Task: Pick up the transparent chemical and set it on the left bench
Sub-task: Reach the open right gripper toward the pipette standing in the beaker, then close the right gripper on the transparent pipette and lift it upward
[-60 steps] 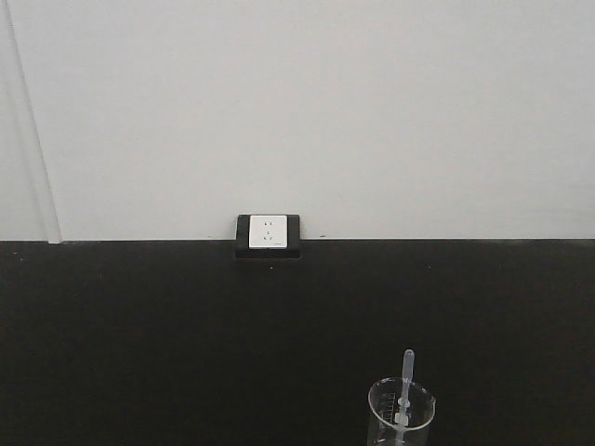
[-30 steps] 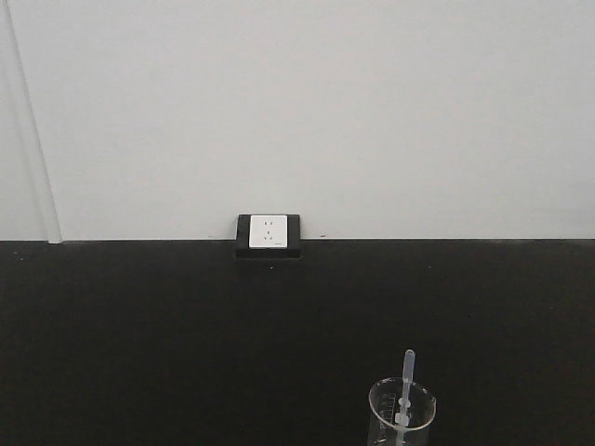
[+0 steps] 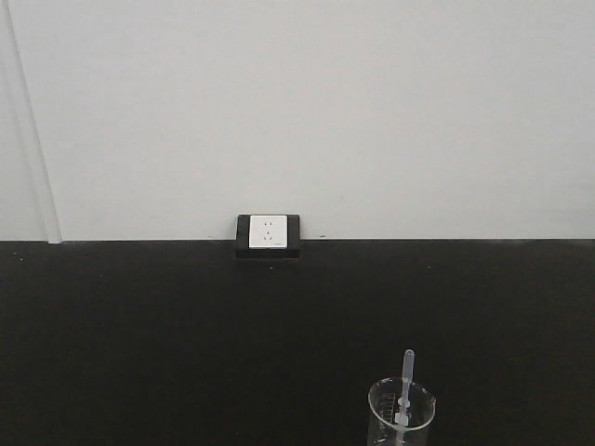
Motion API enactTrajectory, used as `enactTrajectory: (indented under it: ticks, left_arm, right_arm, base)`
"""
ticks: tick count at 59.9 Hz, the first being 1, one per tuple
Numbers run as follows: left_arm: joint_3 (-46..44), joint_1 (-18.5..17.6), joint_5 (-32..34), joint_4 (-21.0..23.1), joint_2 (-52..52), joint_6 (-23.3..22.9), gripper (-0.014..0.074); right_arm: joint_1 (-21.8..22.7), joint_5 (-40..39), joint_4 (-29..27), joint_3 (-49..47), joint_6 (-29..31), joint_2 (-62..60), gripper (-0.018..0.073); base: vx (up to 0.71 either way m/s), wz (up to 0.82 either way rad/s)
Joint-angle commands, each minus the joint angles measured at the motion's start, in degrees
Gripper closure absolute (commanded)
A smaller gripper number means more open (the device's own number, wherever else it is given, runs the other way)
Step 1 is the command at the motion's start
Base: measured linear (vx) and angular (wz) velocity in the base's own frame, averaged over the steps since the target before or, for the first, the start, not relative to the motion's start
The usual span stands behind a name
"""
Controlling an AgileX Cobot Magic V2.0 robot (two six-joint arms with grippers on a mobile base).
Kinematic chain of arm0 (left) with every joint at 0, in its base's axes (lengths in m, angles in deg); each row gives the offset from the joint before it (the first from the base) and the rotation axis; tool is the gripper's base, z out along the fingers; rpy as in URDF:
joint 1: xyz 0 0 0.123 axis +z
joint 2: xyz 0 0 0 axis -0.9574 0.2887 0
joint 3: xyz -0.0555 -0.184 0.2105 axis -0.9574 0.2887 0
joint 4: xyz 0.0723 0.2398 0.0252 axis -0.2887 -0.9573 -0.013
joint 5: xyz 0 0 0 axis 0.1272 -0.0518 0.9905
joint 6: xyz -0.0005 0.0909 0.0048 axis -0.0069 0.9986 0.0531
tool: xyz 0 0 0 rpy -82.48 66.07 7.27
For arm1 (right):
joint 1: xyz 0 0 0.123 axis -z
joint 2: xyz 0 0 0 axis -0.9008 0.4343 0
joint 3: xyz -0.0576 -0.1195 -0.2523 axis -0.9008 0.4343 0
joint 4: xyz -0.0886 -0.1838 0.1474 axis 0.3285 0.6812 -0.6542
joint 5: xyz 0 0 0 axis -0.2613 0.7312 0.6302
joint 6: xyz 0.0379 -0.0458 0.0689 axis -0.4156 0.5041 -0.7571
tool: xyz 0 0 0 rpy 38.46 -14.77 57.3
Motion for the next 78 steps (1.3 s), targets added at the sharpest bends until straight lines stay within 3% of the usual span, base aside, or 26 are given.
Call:
enactTrajectory:
  ticks: [1, 13, 22, 30, 42, 50, 55, 65, 78]
  left_arm:
    - [0.93, -0.1, 4.49, 0.04, -1.1, -0.45, 0.06]
    - [0.93, -0.1, 4.49, 0.04, -1.1, -0.45, 0.06]
    - [0.93, -0.1, 4.49, 0.04, -1.1, -0.45, 0.06]
    - [0.93, -0.1, 4.49, 0.04, -1.1, -0.45, 0.06]
    - [0.93, -0.1, 4.49, 0.04, -1.1, -0.45, 0.06]
    - [0.93, -0.1, 4.49, 0.04, -1.1, -0.45, 0.06]
    - [0.93, -0.1, 4.49, 0.04, -1.1, -0.45, 0.06]
    - [0.93, -0.1, 4.49, 0.04, -1.1, -0.45, 0.06]
    - [0.93, -0.1, 4.49, 0.04, -1.1, -0.45, 0.06]
  right_arm:
    - [0.33, -3.33, 0.49, -6.06, 0.75, 7.41, 0.0566]
    - [0.33, -6.5, 0.54, -9.41, 0.49, 17.06, 0.0557]
    - [0.33, -9.15, 0.54, -9.6, 0.35, 21.03, 0.0484]
    - [0.33, -10.85, 0.59, -9.6, 0.35, 22.84, 0.0345]
    - [0.33, -15.46, 0.54, -9.53, 0.0, 25.54, 0.0007]
    - [0.28, -16.3, 0.82, -9.59, -7.6, 27.25, -0.0121]
    - [0.28, -16.18, 3.12, -10.06, -12.38, 29.38, -0.0135]
    - [-3.52, -16.0, 13.7, -14.96, -16.63, 37.23, -0.0099]
    - [-5.32, -12.85, 14.12, -23.69, -21.0, 49.09, -0.0047]
  base:
    - [0.0, 0.0]
    - [0.0, 0.0]
    - [0.0, 0.0]
    - [0.0, 0.0]
    - [0.0, 0.0]
    - [0.0, 0.0]
    - [0.0, 0.0]
    - [0.0, 0.0]
    - [0.0, 0.0]
